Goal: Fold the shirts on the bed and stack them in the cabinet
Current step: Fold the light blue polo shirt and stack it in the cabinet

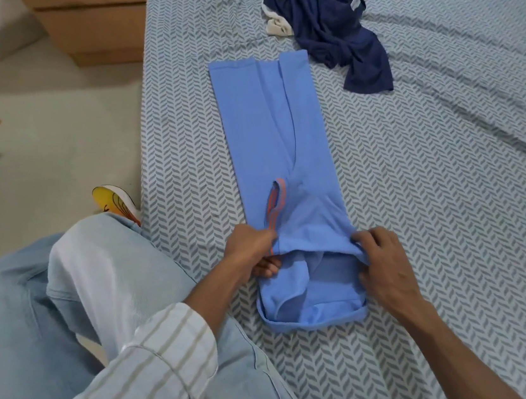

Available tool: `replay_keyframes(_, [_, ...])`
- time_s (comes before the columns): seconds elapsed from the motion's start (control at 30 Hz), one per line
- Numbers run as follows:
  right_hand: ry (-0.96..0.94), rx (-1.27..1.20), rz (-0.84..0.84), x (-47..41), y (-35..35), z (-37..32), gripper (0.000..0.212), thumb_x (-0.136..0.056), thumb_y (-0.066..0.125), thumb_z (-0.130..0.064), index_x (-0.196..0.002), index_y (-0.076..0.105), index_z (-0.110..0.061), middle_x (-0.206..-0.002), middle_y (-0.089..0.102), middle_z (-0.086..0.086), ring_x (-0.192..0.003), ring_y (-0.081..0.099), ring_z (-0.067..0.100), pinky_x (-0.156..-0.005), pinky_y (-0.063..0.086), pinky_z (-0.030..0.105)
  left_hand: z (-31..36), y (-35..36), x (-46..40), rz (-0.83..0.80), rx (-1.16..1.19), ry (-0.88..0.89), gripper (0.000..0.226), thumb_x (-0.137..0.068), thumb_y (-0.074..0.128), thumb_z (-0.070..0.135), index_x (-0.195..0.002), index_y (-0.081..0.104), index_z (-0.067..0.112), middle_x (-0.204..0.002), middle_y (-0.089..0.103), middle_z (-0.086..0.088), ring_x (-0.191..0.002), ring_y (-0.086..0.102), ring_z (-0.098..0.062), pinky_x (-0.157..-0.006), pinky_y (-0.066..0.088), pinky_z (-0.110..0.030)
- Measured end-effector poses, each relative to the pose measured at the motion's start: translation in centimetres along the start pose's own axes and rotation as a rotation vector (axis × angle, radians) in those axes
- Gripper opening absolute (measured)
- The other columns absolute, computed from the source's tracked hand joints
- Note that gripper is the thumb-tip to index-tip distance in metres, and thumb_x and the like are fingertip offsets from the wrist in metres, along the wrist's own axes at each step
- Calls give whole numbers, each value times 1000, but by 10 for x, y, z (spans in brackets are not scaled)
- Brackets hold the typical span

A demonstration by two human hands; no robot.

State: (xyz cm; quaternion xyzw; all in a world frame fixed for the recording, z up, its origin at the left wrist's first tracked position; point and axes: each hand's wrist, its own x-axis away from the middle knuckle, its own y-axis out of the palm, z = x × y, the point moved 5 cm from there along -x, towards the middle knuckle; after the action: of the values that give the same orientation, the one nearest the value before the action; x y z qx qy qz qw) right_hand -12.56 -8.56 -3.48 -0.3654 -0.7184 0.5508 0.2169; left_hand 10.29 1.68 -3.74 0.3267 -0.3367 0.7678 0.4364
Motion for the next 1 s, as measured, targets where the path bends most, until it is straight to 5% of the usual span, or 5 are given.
replay_keyframes(0.23, [15, -218, 118, 13, -13, 9, 42, -69, 71, 2, -107, 59, -11, -101, 51, 4, -92, 49, 25, -81, 43, 29, 24, -19, -7, 342, -547, 329, 40, -79, 63, 49, -99, 59, 15, -93, 68, -7, -89, 64, -28, -78, 51, -37])
replay_keyframes(0.5, [-20, -163, 156, 7, -8, 17, 25, -77, 44, -7, -89, 67, -4, -87, 49, 3, -83, 45, 19, -71, 34, 25, 91, 11, -25, 432, -592, 970, 36, -73, 57, 22, -103, 65, 3, -102, 64, -16, -98, 59, -39, -88, 48, -48])
replay_keyframes(0.73, [43, -268, 109, -23, -26, 7, 28, -72, 54, -22, -94, 64, -9, -92, 56, 1, -86, 50, 18, -79, 39, 27, 114, 31, -61, 195, -668, 569, 39, -86, 61, 49, -109, 59, 16, -108, 68, -4, -106, 60, -29, -90, 43, -39])
replay_keyframes(0.9, [167, -292, 104, -144, -22, -16, 10, -88, 61, -18, -96, 68, -17, -81, 60, -9, -74, 59, 16, -77, 45, 29, 112, 19, -82, 66, -525, 418, 45, -70, 78, 53, -67, 66, 10, -64, 67, -2, -69, 67, -23, -62, 50, -31])
replay_keyframes(1.0, [197, -285, 27, -233, -8, -32, 10, -89, 61, -21, -94, 70, -19, -79, 65, -7, -79, 66, 21, -76, 43, 26, 112, 13, -85, -140, -367, 312, 39, -75, 83, 39, -64, 65, 7, -40, 49, -1, -37, 42, -15, -41, 34, -19])
